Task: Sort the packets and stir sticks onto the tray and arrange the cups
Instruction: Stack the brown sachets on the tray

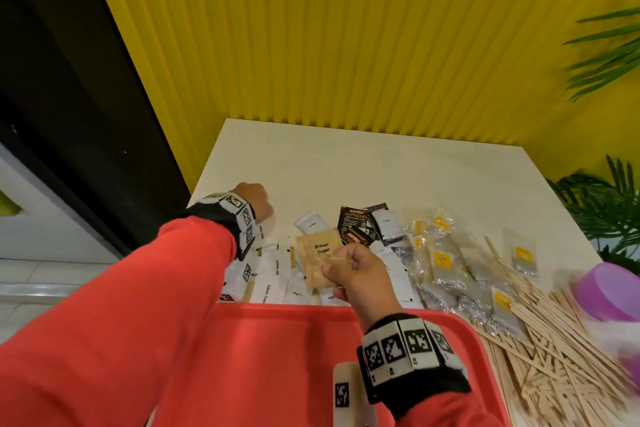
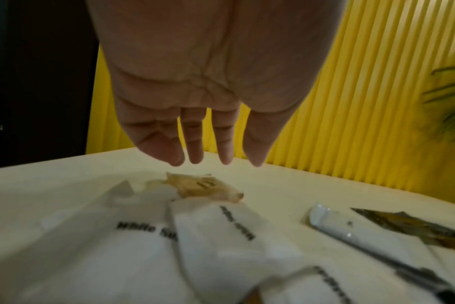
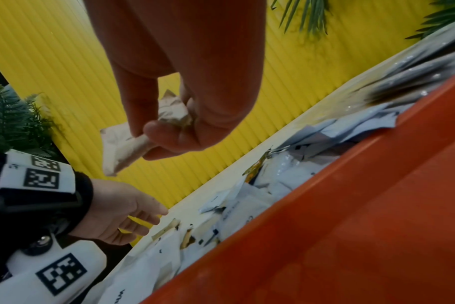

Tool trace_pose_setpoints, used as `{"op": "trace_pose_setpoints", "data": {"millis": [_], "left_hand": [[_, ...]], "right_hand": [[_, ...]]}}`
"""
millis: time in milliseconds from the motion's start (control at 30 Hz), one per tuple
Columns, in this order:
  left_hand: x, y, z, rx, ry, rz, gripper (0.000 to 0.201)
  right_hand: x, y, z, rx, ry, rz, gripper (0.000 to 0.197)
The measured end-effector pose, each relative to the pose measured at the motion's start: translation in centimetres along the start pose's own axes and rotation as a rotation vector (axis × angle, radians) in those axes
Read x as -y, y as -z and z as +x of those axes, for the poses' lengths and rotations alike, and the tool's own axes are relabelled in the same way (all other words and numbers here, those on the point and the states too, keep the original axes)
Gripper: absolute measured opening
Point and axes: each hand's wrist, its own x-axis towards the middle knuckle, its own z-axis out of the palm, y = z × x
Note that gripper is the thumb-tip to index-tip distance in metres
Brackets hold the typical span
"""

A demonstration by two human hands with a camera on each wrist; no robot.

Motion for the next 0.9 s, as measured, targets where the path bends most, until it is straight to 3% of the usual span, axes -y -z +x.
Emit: {"op": "trace_pose_setpoints", "data": {"millis": [267, 400, 467, 567, 633, 700, 800, 900], "left_hand": [[-0.6, -1.4, 1.9, 0.059, 0.089, 0.144, 0.047], [-0.5, -1.6, 2.4, 0.054, 0.057, 0.157, 0.037], [-0.3, -1.4, 2.1, 0.027, 0.033, 0.138, 0.036], [-0.3, -0.9, 1.3, -0.055, 0.001, -0.021, 0.027], [0.0, -0.5, 0.8, -0.164, -0.042, -0.232, 0.001], [0.2, 0.1, 0.2, -0.261, -0.082, -0.455, 0.021], [-0.2, 1.2, -1.2, -0.267, -0.168, -0.704, 0.046], [-1.1, 2.2, -3.5, -0.15, -0.284, -0.882, 0.041]], "right_hand": [[-1.0, 1.0, -0.6, -0.049, 0.043, 0.013, 0.023], [-1.7, 1.4, -0.6, -0.035, 0.059, 0.048, 0.043], [-1.8, 1.7, -0.7, 0.017, 0.047, 0.04, 0.041], [-1.9, 2.0, -1.0, 0.053, 0.007, 0.041, 0.019], [-2.0, 2.2, -1.3, 0.049, -0.001, 0.048, 0.018], [-2.0, 2.2, -1.5, 0.043, 0.002, 0.059, 0.02], [-1.7, 2.1, -1.8, 0.042, 0.023, 0.039, 0.01], [-1.3, 1.9, -1.9, 0.029, 0.012, 0.012, 0.013]]}}
